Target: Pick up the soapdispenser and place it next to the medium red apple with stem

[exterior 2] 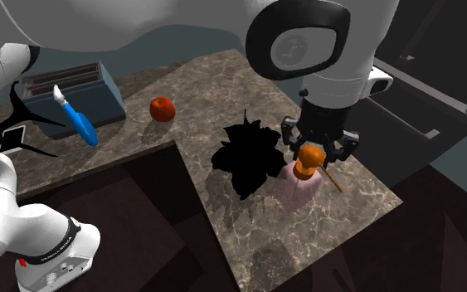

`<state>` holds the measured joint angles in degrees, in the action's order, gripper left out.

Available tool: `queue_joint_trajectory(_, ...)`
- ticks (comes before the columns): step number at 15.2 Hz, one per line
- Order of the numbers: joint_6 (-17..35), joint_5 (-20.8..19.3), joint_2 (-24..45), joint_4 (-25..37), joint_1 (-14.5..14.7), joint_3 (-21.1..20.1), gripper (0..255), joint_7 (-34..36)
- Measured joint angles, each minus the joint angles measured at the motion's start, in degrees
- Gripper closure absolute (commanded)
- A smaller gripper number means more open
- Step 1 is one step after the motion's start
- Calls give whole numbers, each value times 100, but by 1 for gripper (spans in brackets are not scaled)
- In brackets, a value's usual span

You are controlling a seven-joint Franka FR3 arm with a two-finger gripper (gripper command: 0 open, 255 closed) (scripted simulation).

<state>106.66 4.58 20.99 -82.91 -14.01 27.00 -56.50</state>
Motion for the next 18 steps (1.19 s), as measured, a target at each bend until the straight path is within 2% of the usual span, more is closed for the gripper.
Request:
queue_joint_trajectory(14, -1144, 83, 186, 1330, -176, 18, 255, -74)
queue_joint_trajectory(18, -1151, -166, -288, 873, 228, -28, 255, 302)
